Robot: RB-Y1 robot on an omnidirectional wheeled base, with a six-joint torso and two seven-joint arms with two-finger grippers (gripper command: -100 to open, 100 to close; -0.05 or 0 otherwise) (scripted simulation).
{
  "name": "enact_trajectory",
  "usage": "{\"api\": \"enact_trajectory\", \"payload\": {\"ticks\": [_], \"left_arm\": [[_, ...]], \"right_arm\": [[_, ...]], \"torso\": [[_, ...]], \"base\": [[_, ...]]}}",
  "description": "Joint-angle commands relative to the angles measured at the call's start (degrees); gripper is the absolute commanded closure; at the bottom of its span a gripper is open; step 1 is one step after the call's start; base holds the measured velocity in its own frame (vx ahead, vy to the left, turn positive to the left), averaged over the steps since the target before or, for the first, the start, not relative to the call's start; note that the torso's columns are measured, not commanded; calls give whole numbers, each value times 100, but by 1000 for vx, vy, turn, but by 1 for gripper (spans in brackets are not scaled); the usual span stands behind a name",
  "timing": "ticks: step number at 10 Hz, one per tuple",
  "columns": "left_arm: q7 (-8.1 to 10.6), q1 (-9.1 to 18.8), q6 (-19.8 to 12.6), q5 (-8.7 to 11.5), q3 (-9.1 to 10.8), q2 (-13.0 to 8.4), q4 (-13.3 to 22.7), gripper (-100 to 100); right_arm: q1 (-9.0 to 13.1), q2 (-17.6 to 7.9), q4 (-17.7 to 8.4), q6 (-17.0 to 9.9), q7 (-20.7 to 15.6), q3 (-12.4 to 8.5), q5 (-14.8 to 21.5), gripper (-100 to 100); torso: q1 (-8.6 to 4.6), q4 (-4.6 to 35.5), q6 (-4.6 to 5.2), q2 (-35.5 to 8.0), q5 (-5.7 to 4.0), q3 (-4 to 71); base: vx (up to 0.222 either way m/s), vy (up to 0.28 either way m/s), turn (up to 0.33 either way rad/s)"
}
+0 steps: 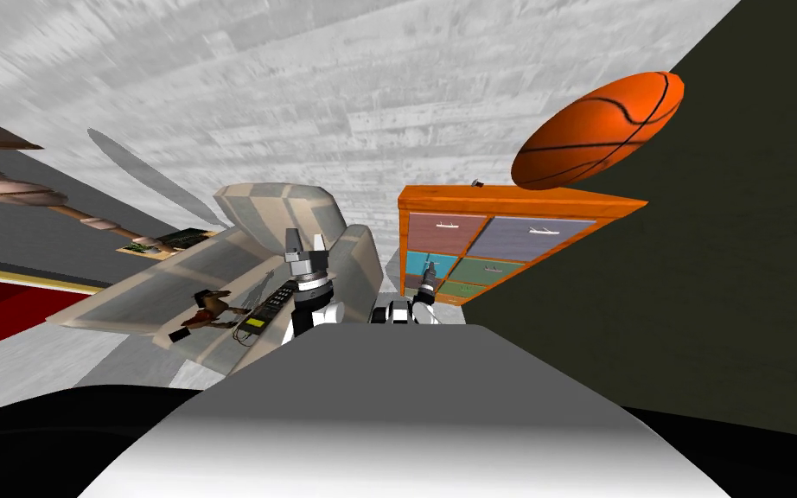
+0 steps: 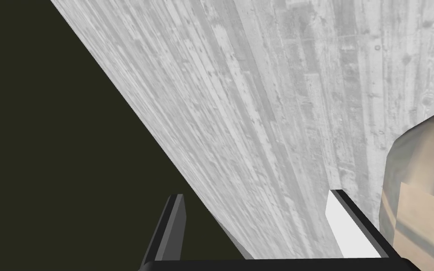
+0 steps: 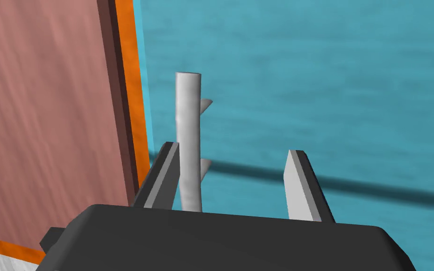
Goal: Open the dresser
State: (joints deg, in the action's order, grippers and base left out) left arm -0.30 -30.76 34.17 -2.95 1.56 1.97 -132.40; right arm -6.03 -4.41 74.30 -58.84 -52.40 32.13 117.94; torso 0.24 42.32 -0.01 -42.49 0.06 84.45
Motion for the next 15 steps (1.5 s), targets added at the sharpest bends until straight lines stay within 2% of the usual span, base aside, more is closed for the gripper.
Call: {"api": "enact_trajectory", "payload": {"ticks": [1,4,5,9,10,15], "left_arm": [[0,0,0,0,0,0,0,0],[0,2,-1,0,0,0,0,0],[0,2,-1,0,0,0,0,0],[0,2,-1,0,0,0,0,0],[0,2,-1,0,0,0,0,0],[0,-1,0,0,1,-1,0,0]], "right_arm": [[-7,49,94,5,-78,21,18,100],[-63,121,167,80,-208,62,10,100],[-10,103,185,22,-171,38,28,100],[-161,176,213,80,-278,144,37,100],[-23,276,406,207,-530,78,-20,-100],[78,546,819,598,-1189,32,-180,-100]], "torso": [[-20,-41,-9,37,-22,13],[-33,-47,-18,47,-30,21],[-44,-42,-6,57,-27,29],[-29,-44,-10,41,-25,17],[-43,-47,-7,51,-28,23],[-21,1,1,14,-4,8]], "base": [[-95,23,-56],[-200,-2,-21],[-98,-9,12],[-176,21,-21],[-119,-17,-69],[-2,-29,-49]]}}
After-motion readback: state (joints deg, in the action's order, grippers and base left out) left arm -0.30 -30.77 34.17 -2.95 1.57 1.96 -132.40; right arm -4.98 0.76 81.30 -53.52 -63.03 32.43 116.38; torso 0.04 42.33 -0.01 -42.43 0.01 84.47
